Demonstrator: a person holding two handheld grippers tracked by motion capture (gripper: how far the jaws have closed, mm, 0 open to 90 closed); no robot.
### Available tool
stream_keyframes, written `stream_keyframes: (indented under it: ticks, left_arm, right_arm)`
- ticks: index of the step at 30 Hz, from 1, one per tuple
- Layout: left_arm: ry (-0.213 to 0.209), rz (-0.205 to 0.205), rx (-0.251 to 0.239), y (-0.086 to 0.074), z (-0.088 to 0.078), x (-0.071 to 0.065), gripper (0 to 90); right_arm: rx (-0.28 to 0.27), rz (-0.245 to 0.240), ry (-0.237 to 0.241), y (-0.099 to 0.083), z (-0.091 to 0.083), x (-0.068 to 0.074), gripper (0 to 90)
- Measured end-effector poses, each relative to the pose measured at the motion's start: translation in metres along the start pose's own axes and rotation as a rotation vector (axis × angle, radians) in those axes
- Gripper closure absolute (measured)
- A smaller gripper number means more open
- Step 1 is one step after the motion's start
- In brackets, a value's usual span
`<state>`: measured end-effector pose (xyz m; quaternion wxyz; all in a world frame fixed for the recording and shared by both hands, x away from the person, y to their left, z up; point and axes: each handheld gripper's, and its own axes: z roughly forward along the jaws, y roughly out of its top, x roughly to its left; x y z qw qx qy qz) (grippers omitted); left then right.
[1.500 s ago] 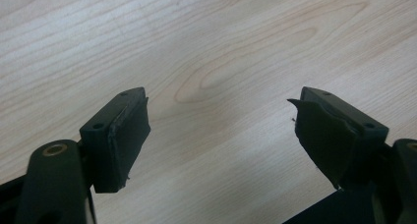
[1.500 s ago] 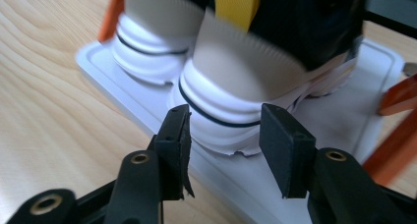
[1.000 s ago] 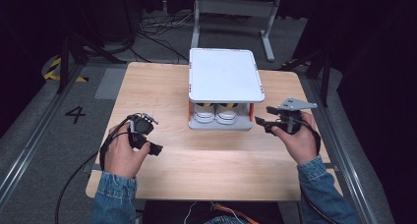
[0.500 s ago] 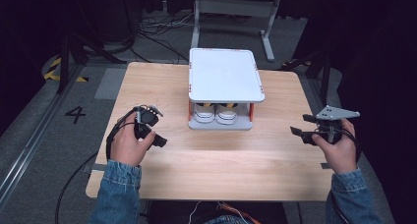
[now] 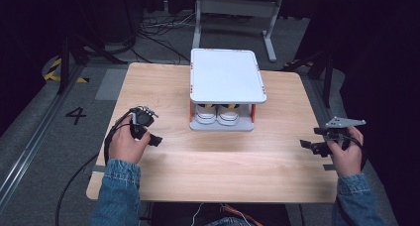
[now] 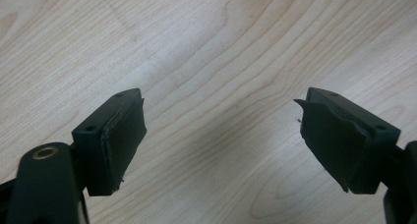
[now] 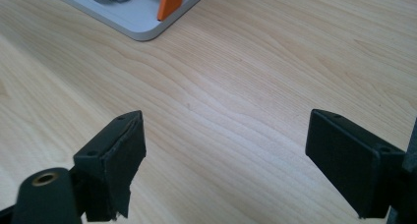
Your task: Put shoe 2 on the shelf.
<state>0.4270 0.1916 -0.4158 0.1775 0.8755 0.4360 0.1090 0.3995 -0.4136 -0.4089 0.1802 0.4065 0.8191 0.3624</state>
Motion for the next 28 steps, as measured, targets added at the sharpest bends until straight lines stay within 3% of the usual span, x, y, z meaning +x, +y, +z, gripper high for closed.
stream_keyframes:
  ticks: [4, 7, 12, 21, 28]
  left_arm:
    - [0.005, 0.005, -0.004, -0.004, 0.005, 0.004, 17.9]
    - [0.001, 0.049, -0.035, -0.008, 0.010, 0.008, 18.1]
    - [-0.028, 0.033, -0.026, -0.011, 0.016, 0.009, 18.0]
    - [-0.045, 0.045, -0.023, -0.018, 0.025, 0.014, 17.4]
    - [-0.048, 0.012, -0.027, -0.020, 0.028, 0.016, 17.0]
  right_arm:
    - [-0.030, 0.004, -0.018, -0.010, 0.016, -0.005, 15.7]
    - [-0.035, -0.013, -0.011, -0.020, 0.032, -0.008, 15.6]
    - [-0.038, 0.032, -0.024, -0.032, 0.055, -0.011, 15.8]
    - [-0.043, 0.028, -0.049, -0.035, 0.065, -0.012, 15.6]
    - [-0.010, 0.014, -0.041, -0.036, 0.071, -0.012, 15.6]
